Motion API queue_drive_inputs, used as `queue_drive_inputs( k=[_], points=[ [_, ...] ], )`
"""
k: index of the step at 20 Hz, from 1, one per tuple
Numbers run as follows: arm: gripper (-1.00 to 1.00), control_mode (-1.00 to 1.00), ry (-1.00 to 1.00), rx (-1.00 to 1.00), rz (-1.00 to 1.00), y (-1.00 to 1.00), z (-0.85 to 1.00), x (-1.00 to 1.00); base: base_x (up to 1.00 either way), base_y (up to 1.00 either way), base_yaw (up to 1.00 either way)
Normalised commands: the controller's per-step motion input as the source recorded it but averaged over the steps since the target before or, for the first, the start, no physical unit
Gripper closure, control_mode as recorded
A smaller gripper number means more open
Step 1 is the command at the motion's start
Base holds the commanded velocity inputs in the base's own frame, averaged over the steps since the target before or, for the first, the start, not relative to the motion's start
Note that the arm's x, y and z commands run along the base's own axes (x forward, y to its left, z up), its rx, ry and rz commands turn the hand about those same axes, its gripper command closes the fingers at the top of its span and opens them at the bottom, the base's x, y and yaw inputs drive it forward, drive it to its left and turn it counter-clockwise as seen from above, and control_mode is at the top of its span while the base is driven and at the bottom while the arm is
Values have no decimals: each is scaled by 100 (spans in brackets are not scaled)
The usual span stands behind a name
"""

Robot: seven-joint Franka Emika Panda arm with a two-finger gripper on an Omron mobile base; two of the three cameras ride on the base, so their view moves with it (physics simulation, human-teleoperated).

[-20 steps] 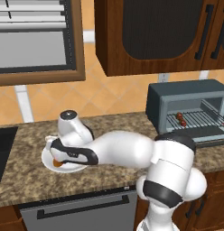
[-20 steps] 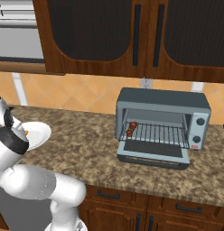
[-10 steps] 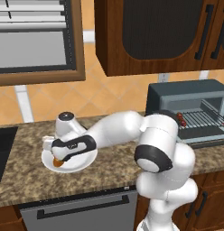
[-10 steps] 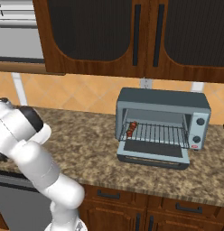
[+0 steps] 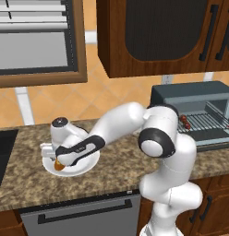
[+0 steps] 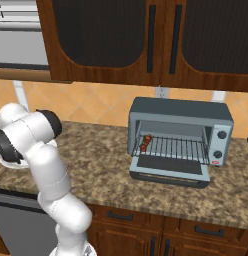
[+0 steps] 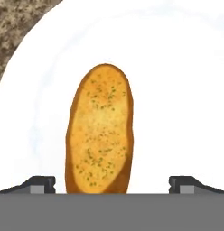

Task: Pick up the kebab skewer and baguette bread, and place them inside the toaster oven. Close the toaster oven door and start by setting the timer.

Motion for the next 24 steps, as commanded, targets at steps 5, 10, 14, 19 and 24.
queue_drive_inputs(
  k=[5, 10, 14, 19, 24],
  points=[
    [-100, -100, 0, 0, 0, 4, -18, 7, 0, 0, 0],
    [-100, -100, 0, 0, 0, 5, -11, 12, 0, 0, 0],
    [-100, -100, 0, 0, 0, 15, -2, 19, 0, 0, 0],
    [-100, -100, 0, 0, 0, 1, -25, 3, 0, 0, 0],
    [-100, -100, 0, 2, 0, -14, -29, -1, 0, 0, 0]
  ],
)
